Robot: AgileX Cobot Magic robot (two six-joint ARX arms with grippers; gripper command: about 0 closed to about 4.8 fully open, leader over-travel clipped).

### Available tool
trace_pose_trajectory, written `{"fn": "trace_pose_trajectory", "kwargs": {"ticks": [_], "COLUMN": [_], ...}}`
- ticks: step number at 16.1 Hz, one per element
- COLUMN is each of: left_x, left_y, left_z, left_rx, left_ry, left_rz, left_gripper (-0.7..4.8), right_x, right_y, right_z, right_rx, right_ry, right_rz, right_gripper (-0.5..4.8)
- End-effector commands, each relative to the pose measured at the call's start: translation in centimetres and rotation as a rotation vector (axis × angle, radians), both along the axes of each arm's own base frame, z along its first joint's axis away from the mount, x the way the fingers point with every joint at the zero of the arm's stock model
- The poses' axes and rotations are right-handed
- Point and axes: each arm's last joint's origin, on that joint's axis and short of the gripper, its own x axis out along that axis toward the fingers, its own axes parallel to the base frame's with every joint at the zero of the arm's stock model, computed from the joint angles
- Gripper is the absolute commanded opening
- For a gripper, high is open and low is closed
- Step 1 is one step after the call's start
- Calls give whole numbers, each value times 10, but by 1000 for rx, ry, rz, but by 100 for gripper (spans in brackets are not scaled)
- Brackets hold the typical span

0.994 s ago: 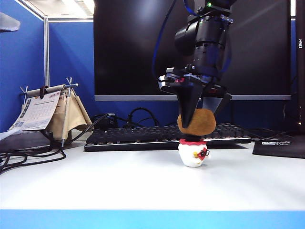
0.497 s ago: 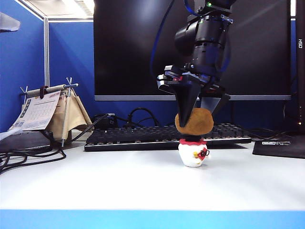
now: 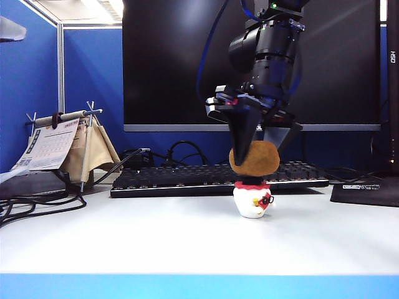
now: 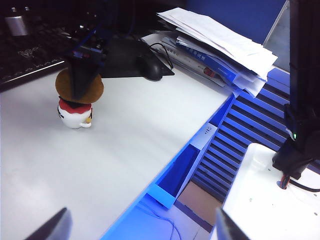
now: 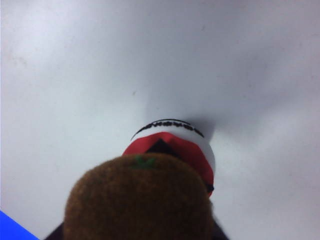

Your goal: Place the kiwi on top of the doll with a flat head.

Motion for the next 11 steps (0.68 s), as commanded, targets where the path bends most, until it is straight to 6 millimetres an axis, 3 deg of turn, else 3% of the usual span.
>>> {"fn": "trace_pose_trajectory", "kwargs": {"ticks": [1, 9, 11], "left_x": [0, 0, 0], "left_y": [0, 0, 0], "left_z": [2, 2, 2], "left_rx": [-4, -4, -4], "left_ry": [-13, -13, -13], "left_rz": [2, 2, 3], "left_gripper": [377, 376, 377], "right_x": [-1, 1, 5], "right_y": [0, 1, 4], "right_z": [2, 4, 18], "right_rx": [7, 17, 45], "right_ry": [9, -14, -66], "right_rz": [5, 5, 5], "right_gripper": [342, 343, 417]}}
